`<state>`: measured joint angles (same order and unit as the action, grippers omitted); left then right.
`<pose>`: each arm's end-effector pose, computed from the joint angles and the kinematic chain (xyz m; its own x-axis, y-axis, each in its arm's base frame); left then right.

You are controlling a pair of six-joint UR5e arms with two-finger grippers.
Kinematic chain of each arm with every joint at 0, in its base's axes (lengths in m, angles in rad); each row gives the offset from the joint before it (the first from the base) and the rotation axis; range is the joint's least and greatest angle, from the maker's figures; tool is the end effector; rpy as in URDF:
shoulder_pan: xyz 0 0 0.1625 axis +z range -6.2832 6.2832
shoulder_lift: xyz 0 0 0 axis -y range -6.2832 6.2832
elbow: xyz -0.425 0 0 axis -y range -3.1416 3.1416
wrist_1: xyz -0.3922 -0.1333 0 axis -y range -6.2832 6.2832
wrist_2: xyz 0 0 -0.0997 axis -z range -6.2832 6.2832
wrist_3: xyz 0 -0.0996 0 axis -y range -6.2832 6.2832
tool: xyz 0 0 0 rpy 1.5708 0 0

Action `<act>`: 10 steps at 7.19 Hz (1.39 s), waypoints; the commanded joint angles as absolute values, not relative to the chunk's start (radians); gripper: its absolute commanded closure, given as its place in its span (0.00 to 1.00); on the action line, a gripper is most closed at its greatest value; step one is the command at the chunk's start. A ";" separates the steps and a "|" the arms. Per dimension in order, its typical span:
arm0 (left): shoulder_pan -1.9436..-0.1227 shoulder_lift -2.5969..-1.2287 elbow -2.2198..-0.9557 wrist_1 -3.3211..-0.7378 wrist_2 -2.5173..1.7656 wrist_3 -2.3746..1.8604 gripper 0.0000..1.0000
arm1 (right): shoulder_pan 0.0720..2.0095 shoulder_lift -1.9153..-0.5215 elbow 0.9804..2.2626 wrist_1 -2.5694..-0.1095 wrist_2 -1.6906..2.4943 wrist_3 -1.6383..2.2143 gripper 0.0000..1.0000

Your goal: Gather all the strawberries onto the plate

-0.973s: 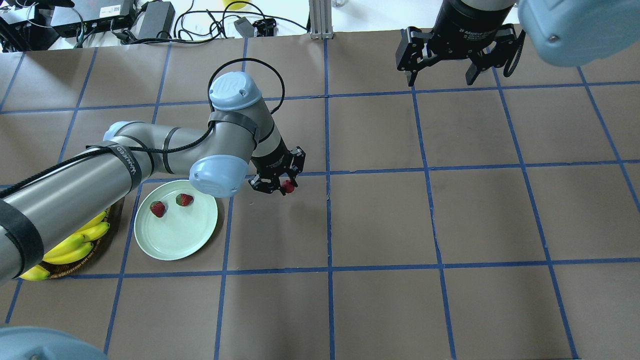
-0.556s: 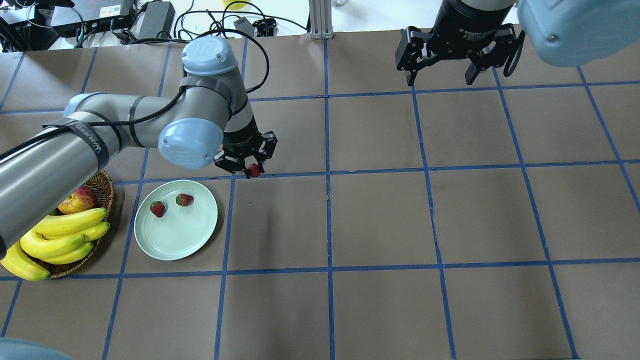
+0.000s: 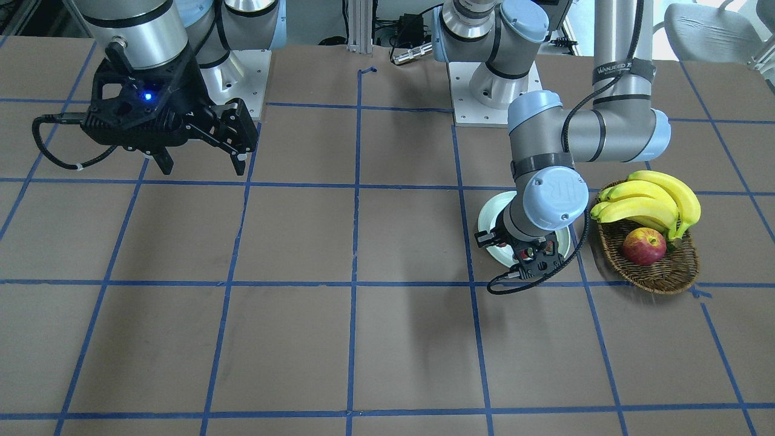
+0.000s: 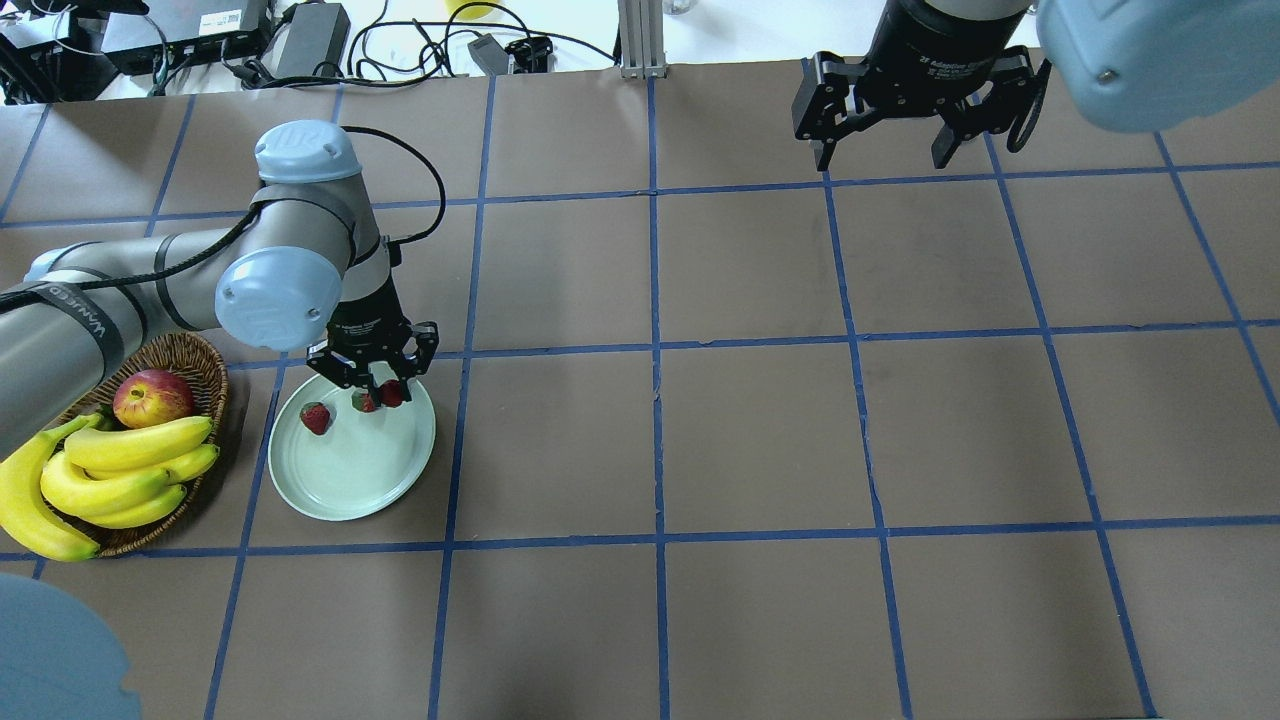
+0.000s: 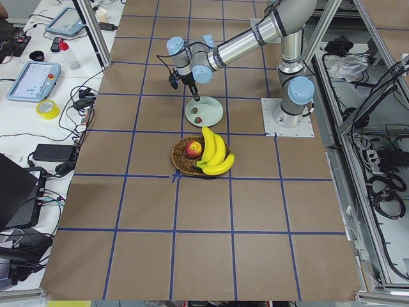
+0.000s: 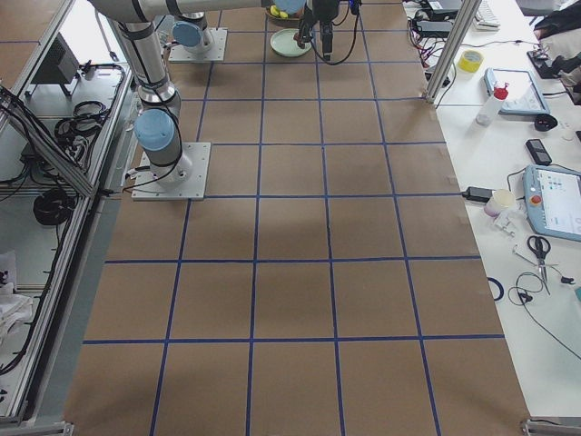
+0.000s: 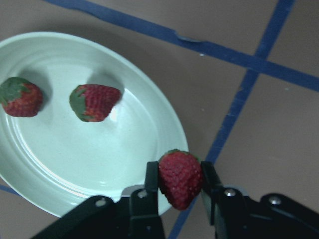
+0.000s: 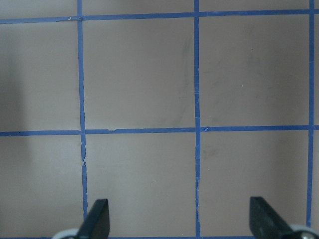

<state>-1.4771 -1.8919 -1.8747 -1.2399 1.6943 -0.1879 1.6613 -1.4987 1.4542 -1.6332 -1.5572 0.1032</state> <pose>-0.0719 -0.5280 0.2128 -0.9572 -0.2343 -0.1700 -0.2731 0.9254 0.2628 0.1822 -0.5178 0.5155 -0.9996 0.0107 -0.0244 0.0132 0.9944 -0.1047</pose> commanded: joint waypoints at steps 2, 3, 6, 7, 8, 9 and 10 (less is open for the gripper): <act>-1.411 -1.887 -1.888 -1.281 1.695 -0.146 0.01 | 1.661 -1.499 1.454 -1.632 -1.557 0.104 0.00; -1.413 -1.872 -1.881 -1.292 1.700 -0.146 0.00 | 1.661 -1.499 1.454 -1.634 -1.557 0.103 0.00; -1.456 -1.768 -1.751 -1.380 1.687 -0.140 0.00 | 1.661 -1.499 1.454 -1.634 -1.559 0.104 0.00; -1.462 -1.744 -1.635 -1.447 1.561 -0.141 0.00 | 1.661 -1.499 1.454 -1.634 -1.557 0.103 0.00; -1.466 -1.724 -1.523 -1.498 1.516 -0.135 0.00 | 1.661 -1.499 1.454 -1.634 -1.557 0.104 0.00; -1.466 -1.688 -1.453 -1.553 1.528 -0.080 0.00 | 1.661 -1.499 1.454 -1.634 -1.557 0.103 0.00; -1.480 -1.642 -1.434 -1.616 1.531 -0.051 0.00 | 1.661 -1.499 1.454 -1.634 -1.557 0.103 0.00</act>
<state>-1.4688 -1.6923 -1.4880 -1.5422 1.5336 -0.0917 1.6613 -1.4987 1.4542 -1.6337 -1.5570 0.1032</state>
